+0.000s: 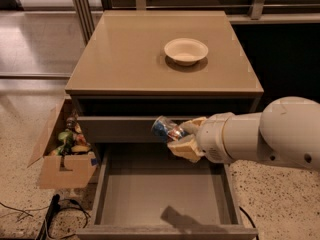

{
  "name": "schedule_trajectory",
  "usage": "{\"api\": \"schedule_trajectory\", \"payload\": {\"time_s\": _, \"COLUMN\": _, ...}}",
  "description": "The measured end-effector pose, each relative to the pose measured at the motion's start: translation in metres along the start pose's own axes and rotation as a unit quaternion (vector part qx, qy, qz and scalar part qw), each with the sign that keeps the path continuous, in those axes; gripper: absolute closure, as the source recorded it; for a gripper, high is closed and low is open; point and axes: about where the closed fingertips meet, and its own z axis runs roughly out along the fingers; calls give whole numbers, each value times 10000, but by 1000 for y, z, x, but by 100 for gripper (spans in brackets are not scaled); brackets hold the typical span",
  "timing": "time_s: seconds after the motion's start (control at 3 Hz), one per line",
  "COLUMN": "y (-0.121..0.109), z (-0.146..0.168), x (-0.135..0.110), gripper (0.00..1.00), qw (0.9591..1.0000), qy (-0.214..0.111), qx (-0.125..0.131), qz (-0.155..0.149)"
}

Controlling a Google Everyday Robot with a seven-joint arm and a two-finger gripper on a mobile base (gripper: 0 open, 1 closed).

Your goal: Place redbull can into middle drawer

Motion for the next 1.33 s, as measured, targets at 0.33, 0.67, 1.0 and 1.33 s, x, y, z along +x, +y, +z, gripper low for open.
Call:
{"api": "schedule_trajectory", "payload": {"time_s": 0.33, "y": 15, "z": 48, "x": 62, "gripper": 100, "qw": 9981, "qy": 251, "qx": -344, "qz": 435}}
{"api": "schedule_trajectory", "payload": {"time_s": 0.67, "y": 26, "z": 75, "x": 104, "gripper": 100, "qw": 9962, "qy": 419, "qx": -436, "qz": 619}}
{"api": "schedule_trajectory", "payload": {"time_s": 1.0, "y": 30, "z": 106, "x": 137, "gripper": 100, "qw": 9952, "qy": 486, "qx": -468, "qz": 715}}
{"api": "schedule_trajectory", "payload": {"time_s": 1.33, "y": 22, "z": 170, "x": 189, "gripper": 100, "qw": 9903, "qy": 826, "qx": -412, "qz": 1043}}
